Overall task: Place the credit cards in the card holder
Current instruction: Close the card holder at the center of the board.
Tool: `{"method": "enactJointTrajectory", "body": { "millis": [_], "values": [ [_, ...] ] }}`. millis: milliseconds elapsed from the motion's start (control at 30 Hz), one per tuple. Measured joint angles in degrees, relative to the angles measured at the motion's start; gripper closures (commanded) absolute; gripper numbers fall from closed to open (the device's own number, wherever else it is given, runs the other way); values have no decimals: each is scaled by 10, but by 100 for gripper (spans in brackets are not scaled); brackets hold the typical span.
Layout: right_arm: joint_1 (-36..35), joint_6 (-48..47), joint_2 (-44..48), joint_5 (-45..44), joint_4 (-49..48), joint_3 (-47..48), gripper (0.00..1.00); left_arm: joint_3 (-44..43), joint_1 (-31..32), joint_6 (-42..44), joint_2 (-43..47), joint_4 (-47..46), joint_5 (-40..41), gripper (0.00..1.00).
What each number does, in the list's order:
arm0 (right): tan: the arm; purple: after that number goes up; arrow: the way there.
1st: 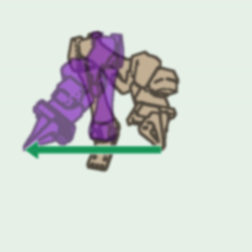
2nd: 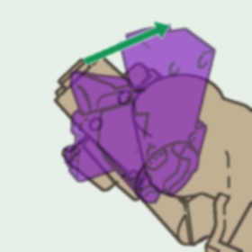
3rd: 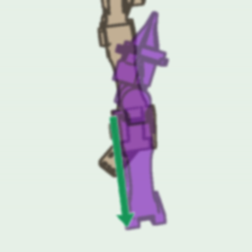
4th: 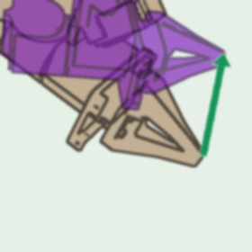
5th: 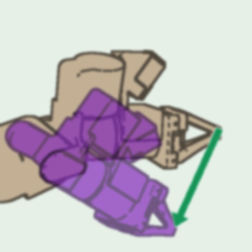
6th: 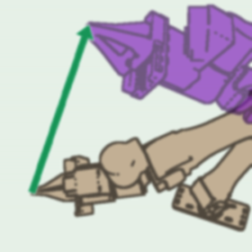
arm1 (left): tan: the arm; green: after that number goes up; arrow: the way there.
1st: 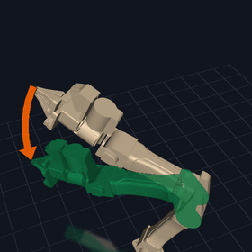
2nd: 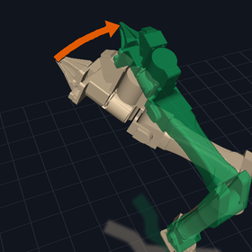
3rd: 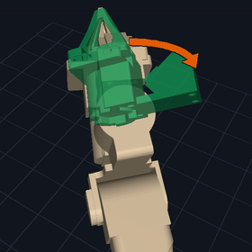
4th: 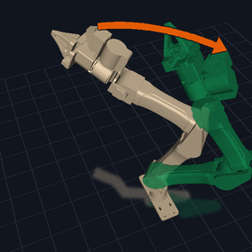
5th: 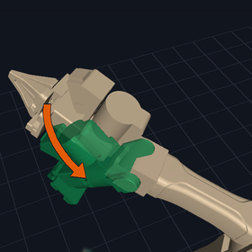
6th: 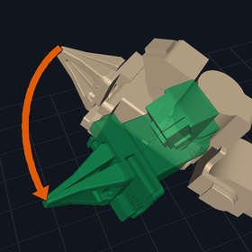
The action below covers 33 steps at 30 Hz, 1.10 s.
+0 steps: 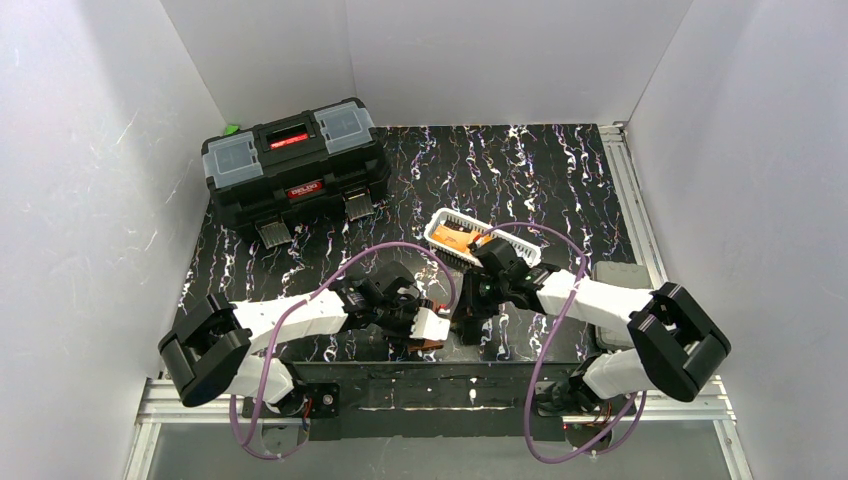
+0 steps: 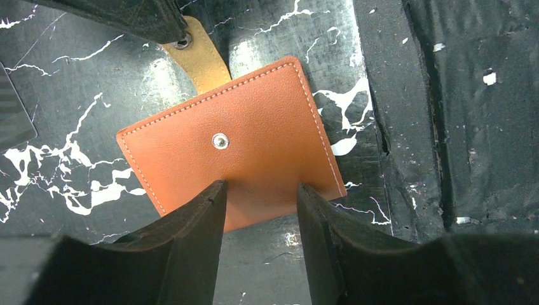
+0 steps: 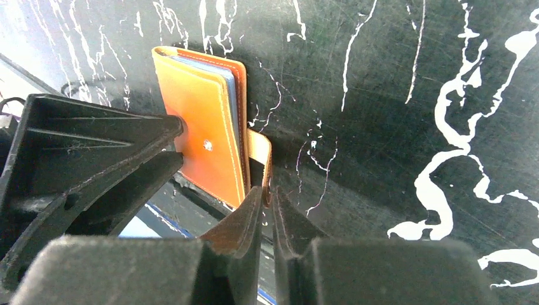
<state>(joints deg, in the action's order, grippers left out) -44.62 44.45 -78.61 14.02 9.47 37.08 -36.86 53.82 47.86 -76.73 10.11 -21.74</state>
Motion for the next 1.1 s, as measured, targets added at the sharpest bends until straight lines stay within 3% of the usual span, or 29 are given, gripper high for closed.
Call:
{"method": "enactJointTrajectory", "body": {
  "millis": [233,700,1100],
  "values": [
    [0,2,7,-2,1,0,97,0,3,-4,0,1,3,56],
    [0,1,-10,12,2,6,99,-1,6,-10,0,2,3,56],
    [0,-25,-35,88,-25,31,99,-1,7,-10,1,2,3,56]
  ]
}}
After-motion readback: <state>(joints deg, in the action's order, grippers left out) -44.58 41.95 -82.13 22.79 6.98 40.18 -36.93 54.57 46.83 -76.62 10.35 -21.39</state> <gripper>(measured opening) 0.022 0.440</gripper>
